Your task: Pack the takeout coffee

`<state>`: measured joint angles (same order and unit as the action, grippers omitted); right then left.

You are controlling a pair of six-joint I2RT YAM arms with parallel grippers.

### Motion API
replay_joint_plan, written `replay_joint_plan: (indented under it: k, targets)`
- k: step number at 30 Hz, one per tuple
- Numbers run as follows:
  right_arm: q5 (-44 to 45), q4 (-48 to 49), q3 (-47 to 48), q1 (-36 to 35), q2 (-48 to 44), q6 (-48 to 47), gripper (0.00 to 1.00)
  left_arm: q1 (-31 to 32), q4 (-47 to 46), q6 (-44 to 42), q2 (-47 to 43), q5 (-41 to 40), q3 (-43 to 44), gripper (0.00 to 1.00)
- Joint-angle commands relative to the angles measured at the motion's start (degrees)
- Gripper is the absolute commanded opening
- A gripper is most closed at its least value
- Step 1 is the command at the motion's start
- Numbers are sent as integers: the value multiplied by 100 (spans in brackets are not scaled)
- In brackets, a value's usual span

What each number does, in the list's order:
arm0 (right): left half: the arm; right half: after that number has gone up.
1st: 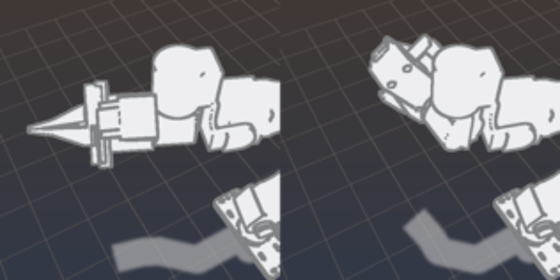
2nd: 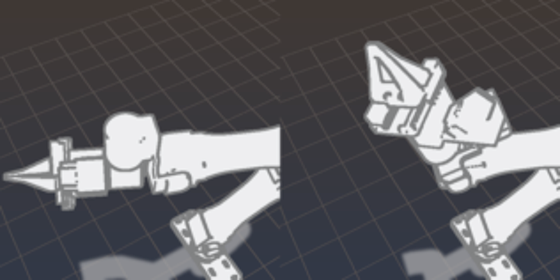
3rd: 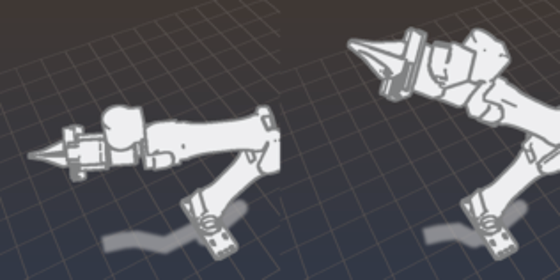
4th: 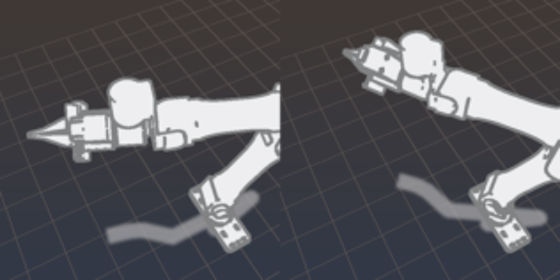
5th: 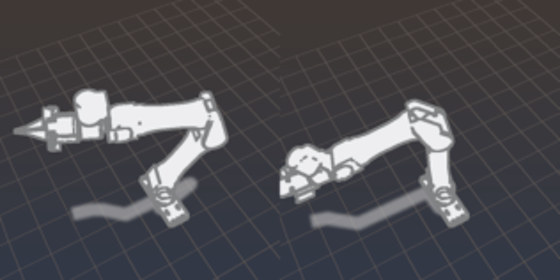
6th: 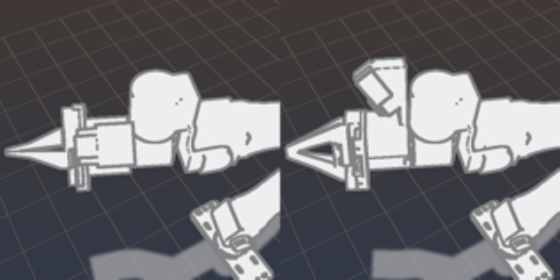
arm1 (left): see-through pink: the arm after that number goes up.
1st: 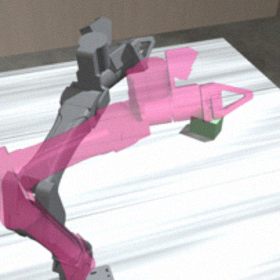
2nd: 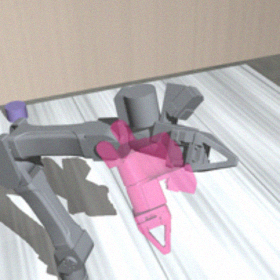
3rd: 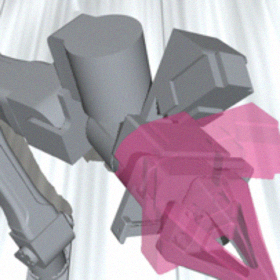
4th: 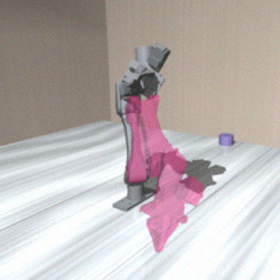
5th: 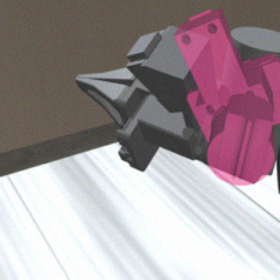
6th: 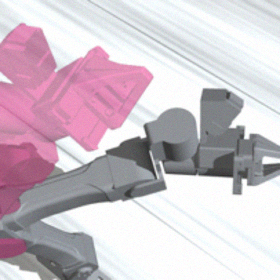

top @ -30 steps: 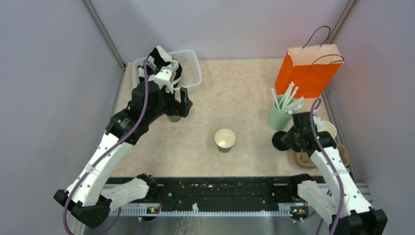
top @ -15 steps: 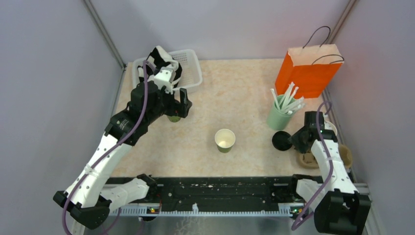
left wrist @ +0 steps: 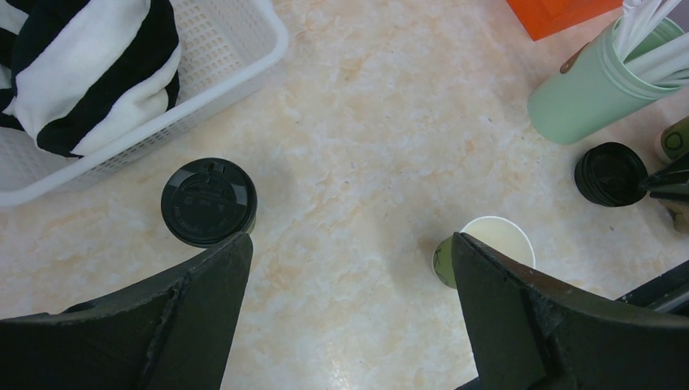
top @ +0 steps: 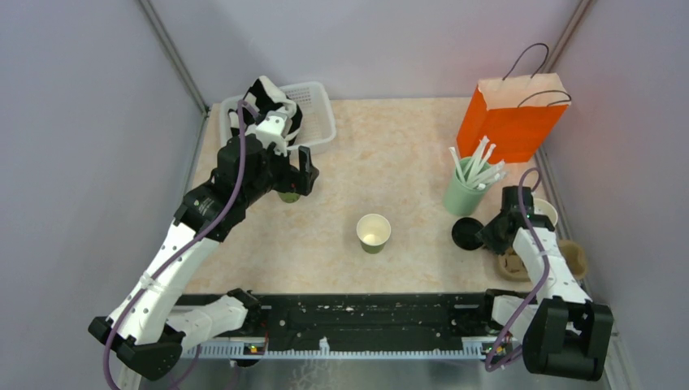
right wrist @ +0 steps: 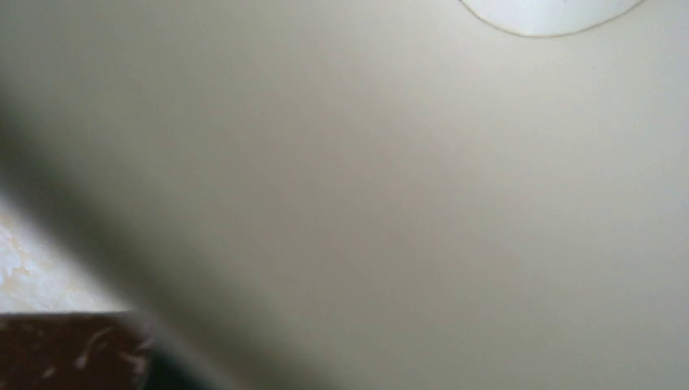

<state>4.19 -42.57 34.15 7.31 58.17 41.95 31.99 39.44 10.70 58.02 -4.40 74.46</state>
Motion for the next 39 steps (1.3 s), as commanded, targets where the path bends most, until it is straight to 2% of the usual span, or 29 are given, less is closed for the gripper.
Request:
replay_joint_plan:
  k: [1,11,26,31,39]
  targets:
    - [22,267,-13,73,84,-104,27,19,-240,-75,24,-61,43,98]
    - [27,354,-31,73,192,-147,15,21,-232,-101,10,-95,59,98]
    - [12,396,-93,69,306,-187,10,29,-227,-129,21,-122,86,98]
    - [-11,403,-76,73,300,-205,0,36,-220,-146,50,-146,126,98]
    - [10,153,155,70,202,-231,0,85,-241,-163,102,-170,156,98]
